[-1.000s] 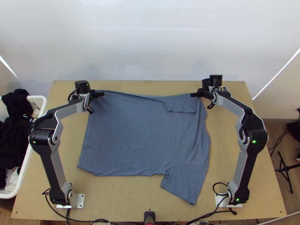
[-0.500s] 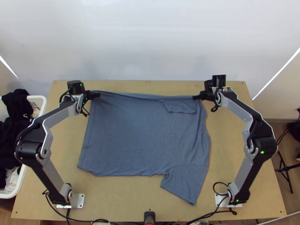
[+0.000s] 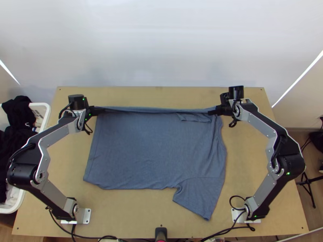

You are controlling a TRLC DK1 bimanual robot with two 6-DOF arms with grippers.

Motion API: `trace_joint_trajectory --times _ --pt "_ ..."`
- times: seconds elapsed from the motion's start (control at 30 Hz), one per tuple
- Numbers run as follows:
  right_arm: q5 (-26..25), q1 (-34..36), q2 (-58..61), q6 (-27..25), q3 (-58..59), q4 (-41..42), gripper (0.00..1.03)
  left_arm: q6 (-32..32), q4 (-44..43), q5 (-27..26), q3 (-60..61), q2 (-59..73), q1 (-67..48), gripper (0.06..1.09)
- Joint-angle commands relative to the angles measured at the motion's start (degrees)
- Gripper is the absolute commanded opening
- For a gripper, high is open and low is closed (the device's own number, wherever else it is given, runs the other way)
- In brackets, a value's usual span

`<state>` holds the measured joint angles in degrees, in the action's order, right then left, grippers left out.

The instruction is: Fold the t-shirt

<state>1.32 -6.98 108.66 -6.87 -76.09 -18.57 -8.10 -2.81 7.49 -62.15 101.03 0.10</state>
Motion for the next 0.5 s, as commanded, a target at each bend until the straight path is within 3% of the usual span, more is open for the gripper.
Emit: trace_joint_trajectory --times 0.0,0.47 --pt "0.0 0.22 -2.93 -0.16 3.59 -0.24 0.03 0.01 0.35 -0.45 4.67 -3.39 1.22 0.09" --pt "0.0 -0.31 -11.98 0.9 14.48 -0.33 0.03 0.01 0.35 -1.33 10.29 -8.13 2.01 0.09"
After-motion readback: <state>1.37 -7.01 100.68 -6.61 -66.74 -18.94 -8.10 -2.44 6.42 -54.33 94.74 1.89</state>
